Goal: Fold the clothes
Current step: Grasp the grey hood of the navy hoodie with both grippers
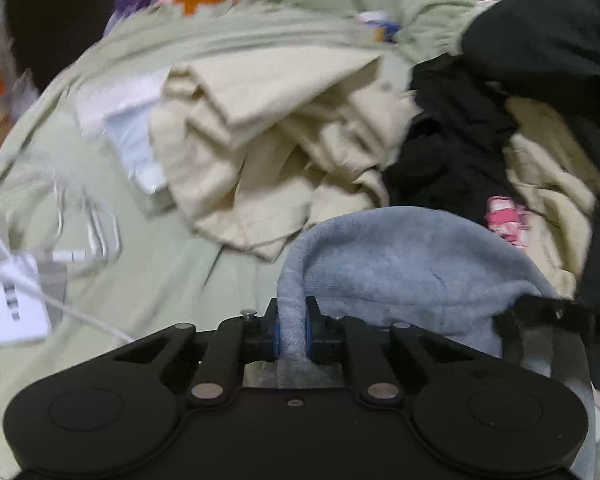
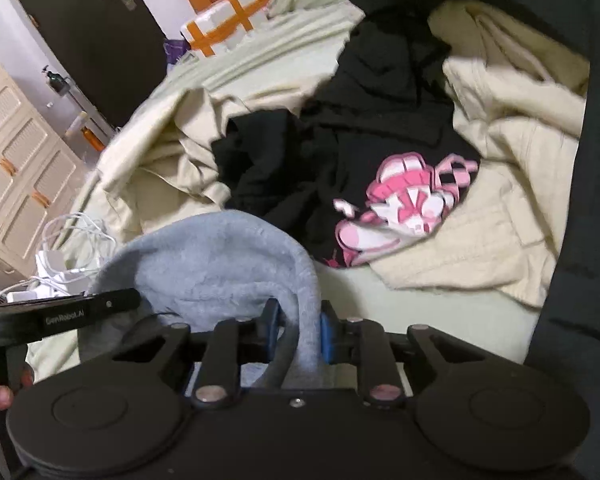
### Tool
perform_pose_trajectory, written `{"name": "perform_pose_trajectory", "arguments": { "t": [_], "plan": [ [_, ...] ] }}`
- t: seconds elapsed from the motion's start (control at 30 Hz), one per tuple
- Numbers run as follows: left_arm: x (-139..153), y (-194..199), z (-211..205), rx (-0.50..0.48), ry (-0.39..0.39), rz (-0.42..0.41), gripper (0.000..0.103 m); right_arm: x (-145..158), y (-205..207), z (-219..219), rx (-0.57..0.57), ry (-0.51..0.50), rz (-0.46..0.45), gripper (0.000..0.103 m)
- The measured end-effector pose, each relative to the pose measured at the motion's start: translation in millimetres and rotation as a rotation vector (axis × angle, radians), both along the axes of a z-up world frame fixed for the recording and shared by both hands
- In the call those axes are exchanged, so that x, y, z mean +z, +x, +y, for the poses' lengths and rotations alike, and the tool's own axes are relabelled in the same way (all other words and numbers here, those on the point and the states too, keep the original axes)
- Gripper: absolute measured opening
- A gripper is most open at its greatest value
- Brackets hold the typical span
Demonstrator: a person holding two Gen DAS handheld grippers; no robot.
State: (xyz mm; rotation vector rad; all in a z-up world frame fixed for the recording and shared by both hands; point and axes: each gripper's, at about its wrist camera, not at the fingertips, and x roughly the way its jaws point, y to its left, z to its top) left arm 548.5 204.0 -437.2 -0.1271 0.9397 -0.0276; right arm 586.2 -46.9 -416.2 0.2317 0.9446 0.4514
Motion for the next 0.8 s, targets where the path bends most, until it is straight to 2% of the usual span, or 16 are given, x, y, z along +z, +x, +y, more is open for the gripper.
{"name": "perform_pose_trajectory", "arguments": {
  "t": [0.13,0.2,0.33,0.43,0.53,0.63,0.7,0.8],
  "plan": [
    [39.0,-29.5,5.6,-0.036,-0.034,-0.098,0.006,31.8,-14.8,-7.5,0.037,0.024,-0.058,0.015],
    [53.8,-41.9,7.2,-0.044,-0.057,-0.139,0.005,59.5,-33.3,-16.5,0.054,0.061,-0.117,0.015],
    [90.5,-100.5,9.1,-0.069,-0.131,-0.242,0.005,96.6,-76.6,-31.3,0.091,0.131,-0.2,0.015],
    [95.6,-148.8,7.4,-0.076,-0.138,-0.231,0.005,111.8,-116.8,-44.4,0.115,0.162,-0.234,0.015],
    [100.7,-197.1,5.8,-0.084,-0.146,-0.22,0.005,114.4,-175.0,-63.7,0.127,0.196,-0.217,0.014],
    [104.4,-245.4,3.8,-0.089,-0.152,-0.205,0.005,110.9,-213.4,-67.9,0.167,0.176,-0.204,0.014],
    [100.9,-273.8,1.2,-0.083,-0.153,-0.181,0.005,106.0,-247.1,-65.7,0.218,0.122,-0.186,0.014],
    [98.2,-318.5,-1.4,-0.06,-0.175,-0.169,0.005,99.4,-274.7,-65.4,0.249,0.083,-0.165,0.013]
  ]
}}
